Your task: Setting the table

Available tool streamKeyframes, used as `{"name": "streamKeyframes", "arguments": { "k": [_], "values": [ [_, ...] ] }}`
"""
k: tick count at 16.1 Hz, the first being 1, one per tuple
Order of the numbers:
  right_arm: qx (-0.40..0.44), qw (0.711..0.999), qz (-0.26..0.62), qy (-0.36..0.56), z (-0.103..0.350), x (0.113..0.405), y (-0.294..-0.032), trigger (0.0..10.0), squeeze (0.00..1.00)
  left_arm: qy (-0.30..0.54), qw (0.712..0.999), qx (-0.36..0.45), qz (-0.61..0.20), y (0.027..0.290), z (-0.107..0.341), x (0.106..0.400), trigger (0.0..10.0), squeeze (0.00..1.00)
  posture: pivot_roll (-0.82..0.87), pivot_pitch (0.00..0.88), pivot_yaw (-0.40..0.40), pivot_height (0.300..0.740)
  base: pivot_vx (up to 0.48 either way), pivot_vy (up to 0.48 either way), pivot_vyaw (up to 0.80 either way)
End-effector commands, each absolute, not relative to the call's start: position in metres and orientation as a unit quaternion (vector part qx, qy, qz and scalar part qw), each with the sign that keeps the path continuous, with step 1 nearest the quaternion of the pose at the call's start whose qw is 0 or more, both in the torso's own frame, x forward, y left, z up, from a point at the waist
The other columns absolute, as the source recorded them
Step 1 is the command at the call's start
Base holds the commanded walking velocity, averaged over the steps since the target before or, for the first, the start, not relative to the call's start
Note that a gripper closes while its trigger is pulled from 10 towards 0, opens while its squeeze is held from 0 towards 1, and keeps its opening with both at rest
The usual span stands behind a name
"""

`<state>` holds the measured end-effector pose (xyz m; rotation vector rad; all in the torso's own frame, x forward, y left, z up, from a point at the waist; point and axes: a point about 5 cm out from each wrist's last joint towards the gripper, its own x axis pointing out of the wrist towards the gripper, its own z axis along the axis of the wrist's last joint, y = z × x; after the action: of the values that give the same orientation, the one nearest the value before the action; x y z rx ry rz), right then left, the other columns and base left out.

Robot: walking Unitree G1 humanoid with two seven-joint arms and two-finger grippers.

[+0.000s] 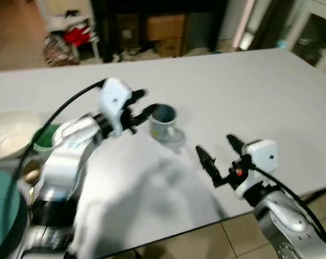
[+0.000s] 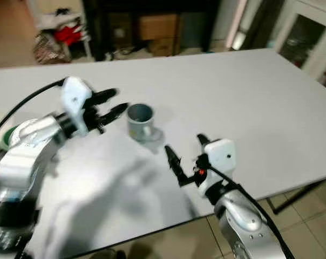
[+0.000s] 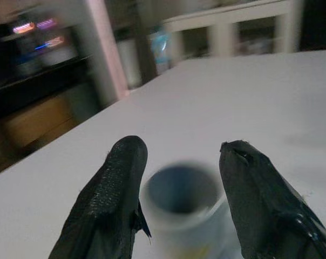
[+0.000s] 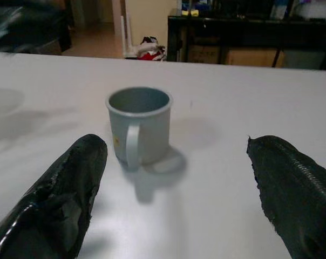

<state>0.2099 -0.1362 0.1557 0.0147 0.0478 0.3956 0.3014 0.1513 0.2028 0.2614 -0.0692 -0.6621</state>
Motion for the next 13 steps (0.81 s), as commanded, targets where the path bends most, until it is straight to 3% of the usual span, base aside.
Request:
{"name": "streamKeyframes", "arguments": {
  "k": [1, 5, 8, 13],
  "values": [
    [-0.003, 0.982, 0.188, 0.017, 0.156, 0.209, -0.137, 10.0, 0.00, -0.045, 0.953, 0.115, -0.277, 0.156, 0.209, 0.293, 10.0, 0.38, 0.02, 0.000, -0.024, 0.740, 0.000, 0.000, 0.80],
    [-0.011, 0.986, 0.163, 0.020, 0.151, 0.207, -0.139, 10.0, 0.00, -0.111, 0.976, 0.064, -0.175, 0.156, 0.207, 0.266, 10.0, 0.38, 0.02, 0.000, -0.029, 0.740, 0.000, 0.000, 0.80],
    [-0.011, 0.992, 0.128, 0.015, 0.147, 0.206, -0.142, 10.0, 0.00, -0.084, 0.983, 0.073, -0.145, 0.157, 0.191, 0.252, 10.0, 0.38, 0.03, 0.000, -0.034, 0.740, 0.000, 0.000, 0.80],
    [-0.010, 0.990, 0.140, -0.003, 0.153, 0.210, -0.138, 10.0, 0.00, -0.077, 0.991, 0.047, -0.104, 0.151, 0.188, 0.244, 10.0, 0.38, 0.05, 0.000, -0.058, 0.740, 0.000, 0.000, 0.79]
  ]
}}
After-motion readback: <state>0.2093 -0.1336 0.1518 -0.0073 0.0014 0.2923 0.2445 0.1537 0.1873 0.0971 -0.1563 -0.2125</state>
